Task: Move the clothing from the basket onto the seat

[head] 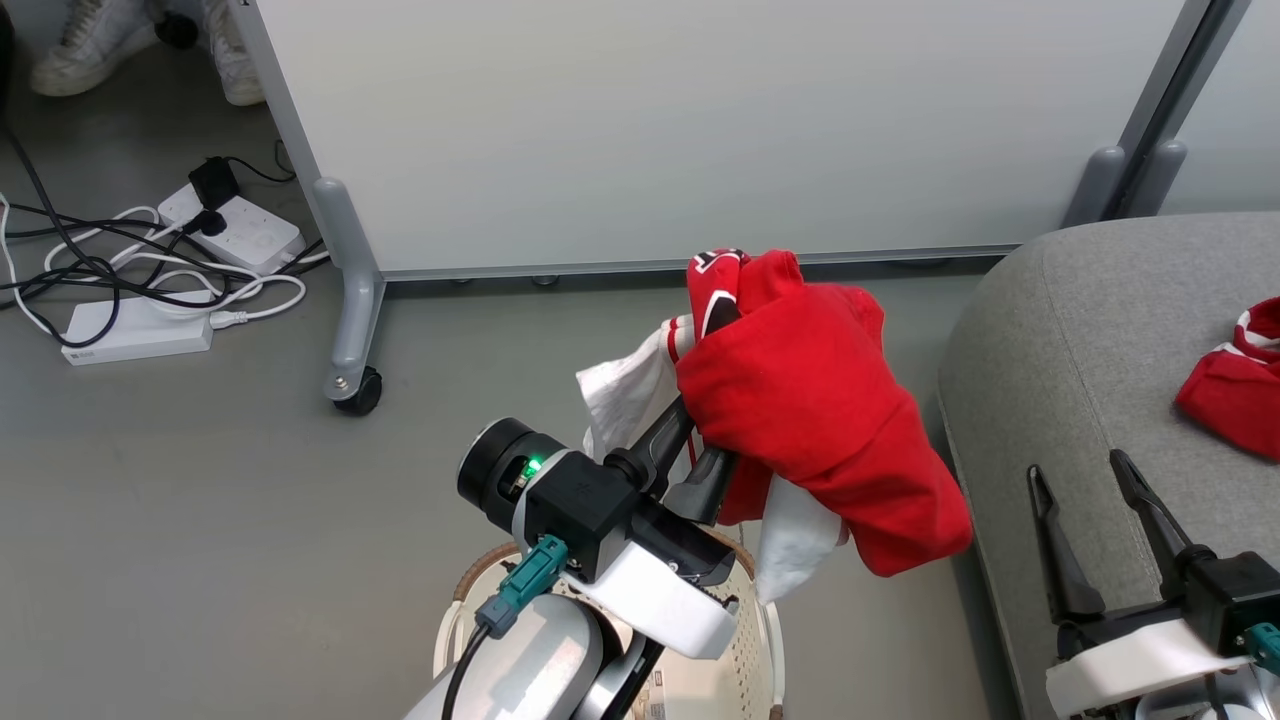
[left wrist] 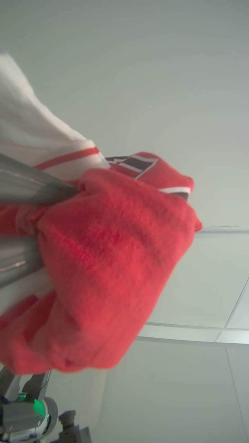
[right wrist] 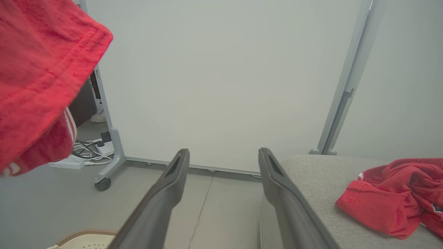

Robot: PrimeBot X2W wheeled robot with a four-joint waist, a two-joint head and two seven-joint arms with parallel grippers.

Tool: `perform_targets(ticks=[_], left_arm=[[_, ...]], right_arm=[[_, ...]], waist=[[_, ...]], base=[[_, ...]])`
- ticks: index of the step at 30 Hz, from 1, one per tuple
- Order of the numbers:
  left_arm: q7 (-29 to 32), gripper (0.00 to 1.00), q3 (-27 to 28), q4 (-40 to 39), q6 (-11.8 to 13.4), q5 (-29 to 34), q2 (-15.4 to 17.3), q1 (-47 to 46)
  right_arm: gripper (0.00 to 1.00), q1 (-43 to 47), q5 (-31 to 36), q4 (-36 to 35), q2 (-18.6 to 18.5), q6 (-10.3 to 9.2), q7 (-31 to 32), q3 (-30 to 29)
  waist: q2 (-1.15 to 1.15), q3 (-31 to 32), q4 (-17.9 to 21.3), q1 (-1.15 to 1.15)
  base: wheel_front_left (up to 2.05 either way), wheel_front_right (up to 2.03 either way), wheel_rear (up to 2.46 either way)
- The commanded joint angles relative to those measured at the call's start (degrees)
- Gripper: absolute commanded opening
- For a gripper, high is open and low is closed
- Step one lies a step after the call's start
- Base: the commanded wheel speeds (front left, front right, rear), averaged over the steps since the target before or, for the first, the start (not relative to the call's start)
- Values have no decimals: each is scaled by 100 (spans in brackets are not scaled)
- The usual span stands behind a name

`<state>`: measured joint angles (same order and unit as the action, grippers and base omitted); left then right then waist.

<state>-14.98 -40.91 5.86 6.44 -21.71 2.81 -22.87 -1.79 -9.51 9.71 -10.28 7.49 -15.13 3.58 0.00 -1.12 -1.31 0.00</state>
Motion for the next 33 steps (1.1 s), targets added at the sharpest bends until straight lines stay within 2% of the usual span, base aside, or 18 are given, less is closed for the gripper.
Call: perform_targets(ticks=[1,9,14,22,25,33], left_arm=[[-23,0,17,29,3,-25,19,-45],[-23,0,60,128,16,-16,18,-56],[-23,0,75,289,11,46,16,-83],[-24,0,59,416,-13,72,17,-67],[-24,0,13,419,-21,49,17,-81],[-24,0,-224,388,-87,-23,17,-123]], right_arm=[[100,32,52,-8,-59,2,-1,42],[100,29,50,-247,-419,2,-1,254],[100,174,-130,-1045,-738,2,-1,665],[100,220,-438,-2062,-1271,2,-1,1922],[100,113,-432,-2167,-1383,2,-1,2191],[100,-19,-338,-1998,-1341,2,-1,2308]], waist=[[0,-1,9,0],[0,7,43,0],[0,-2,41,0],[0,21,116,0],[0,22,123,0],[0,38,58,0]], base=[[0,0,0],[0,0,0],[0,0,0],[0,0,0],[0,0,0],[0,0,0]])
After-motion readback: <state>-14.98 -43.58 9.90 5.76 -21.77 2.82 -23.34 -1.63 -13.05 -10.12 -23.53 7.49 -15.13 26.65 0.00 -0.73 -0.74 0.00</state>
